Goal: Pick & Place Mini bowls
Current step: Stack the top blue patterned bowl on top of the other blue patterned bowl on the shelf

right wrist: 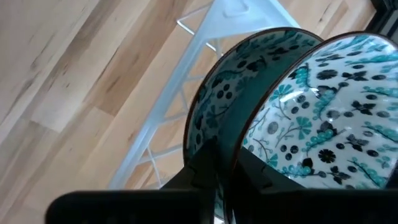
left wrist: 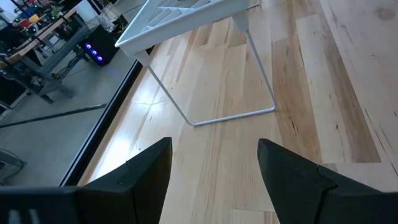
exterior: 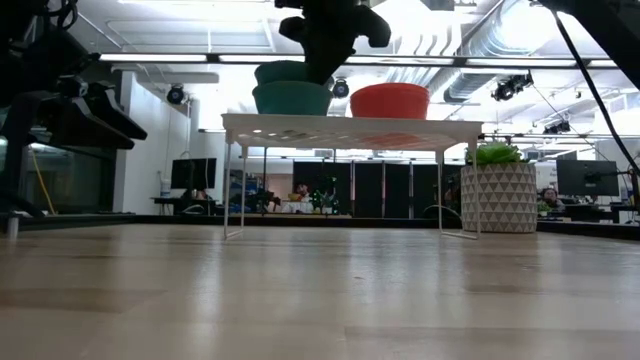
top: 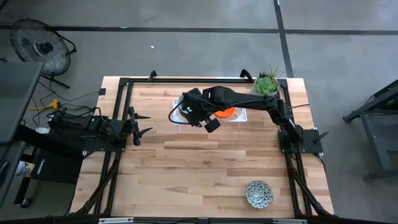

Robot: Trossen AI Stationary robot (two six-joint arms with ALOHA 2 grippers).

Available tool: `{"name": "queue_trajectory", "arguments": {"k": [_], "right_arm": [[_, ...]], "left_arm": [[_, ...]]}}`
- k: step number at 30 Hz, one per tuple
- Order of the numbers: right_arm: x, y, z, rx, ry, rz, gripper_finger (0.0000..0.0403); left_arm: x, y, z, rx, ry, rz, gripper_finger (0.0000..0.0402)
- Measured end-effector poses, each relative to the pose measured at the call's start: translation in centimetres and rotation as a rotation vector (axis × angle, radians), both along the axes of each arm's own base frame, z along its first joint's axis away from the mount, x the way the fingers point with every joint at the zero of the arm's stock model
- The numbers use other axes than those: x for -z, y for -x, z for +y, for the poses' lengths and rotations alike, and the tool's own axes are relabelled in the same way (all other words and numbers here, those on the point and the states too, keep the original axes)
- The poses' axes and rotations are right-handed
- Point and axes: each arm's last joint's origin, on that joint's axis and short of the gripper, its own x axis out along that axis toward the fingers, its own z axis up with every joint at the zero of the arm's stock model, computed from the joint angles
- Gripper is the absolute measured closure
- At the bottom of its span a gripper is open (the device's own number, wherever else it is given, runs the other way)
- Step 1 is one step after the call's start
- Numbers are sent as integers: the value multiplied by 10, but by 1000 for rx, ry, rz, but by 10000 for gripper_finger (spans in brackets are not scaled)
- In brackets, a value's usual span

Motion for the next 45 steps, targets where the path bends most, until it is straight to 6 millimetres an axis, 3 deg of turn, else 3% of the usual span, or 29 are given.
{"name": "queue_trajectory", "arguments": {"k": [20, 33, 45], "right_arm": [[-2, -3, 0, 2, -5, -40, 290], [-18, 3, 0, 5, 9, -100, 288], [-19, 4, 0, 22, 12, -102, 288]], "left_arm": [[0, 0, 0, 0, 0, 0, 169], [0, 0, 0, 1, 0, -1, 169], [0, 0, 0, -1, 0, 0, 169]]}}
